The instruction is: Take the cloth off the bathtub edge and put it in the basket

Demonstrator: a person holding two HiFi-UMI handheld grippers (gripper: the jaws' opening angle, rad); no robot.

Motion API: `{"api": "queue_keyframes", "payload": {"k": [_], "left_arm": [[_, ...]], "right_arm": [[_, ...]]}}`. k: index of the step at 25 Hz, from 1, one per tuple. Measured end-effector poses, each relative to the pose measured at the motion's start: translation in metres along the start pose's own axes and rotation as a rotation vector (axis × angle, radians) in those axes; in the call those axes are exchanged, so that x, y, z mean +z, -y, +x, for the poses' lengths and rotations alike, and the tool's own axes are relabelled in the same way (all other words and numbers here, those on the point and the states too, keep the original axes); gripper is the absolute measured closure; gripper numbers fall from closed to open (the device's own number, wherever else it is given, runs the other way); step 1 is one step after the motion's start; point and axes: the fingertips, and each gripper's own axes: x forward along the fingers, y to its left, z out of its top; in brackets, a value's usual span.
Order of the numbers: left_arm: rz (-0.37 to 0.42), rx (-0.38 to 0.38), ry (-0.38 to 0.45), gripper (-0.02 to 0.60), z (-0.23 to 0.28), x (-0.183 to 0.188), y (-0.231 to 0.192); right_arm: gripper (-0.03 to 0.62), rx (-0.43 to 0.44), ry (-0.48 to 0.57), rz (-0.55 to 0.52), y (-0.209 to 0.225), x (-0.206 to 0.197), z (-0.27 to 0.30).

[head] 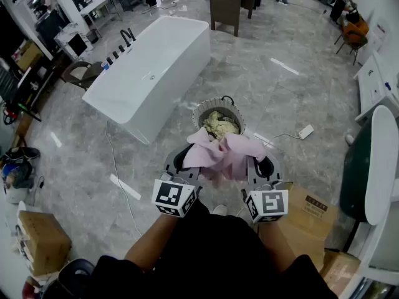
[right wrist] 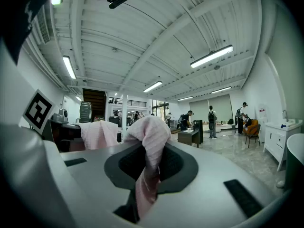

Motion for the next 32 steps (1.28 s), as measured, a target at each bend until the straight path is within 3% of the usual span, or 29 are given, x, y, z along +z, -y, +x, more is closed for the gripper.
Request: {"api": "queue_keyframes", "payload": {"k": [7,16,26,32], "left_arm": [[-0.012,0.019,-0.004,0.538,0.009,-0.009,-0.018],[-0.052,0.017,0.016,0.538,0.053,-0.004,-0.062],[-0.086,-0.08,0.018,0.538,0.14,0.017,-0.104],[-0.113,-0.136,0.031,0.537,0.185,0.037,-0.146]], "right_arm": [[0.533,0.022,-0.003,0.06,-0.001,-0.008,0.015],[0.533,0.058,-0.035,0.054,-0.002,-0.008,0.062],[0.533,0.059,-0.067,0.031,0.009,0.016,0.154],[0.533,0.003,-0.061,0.047,0.02,0.04,0.21]]}}
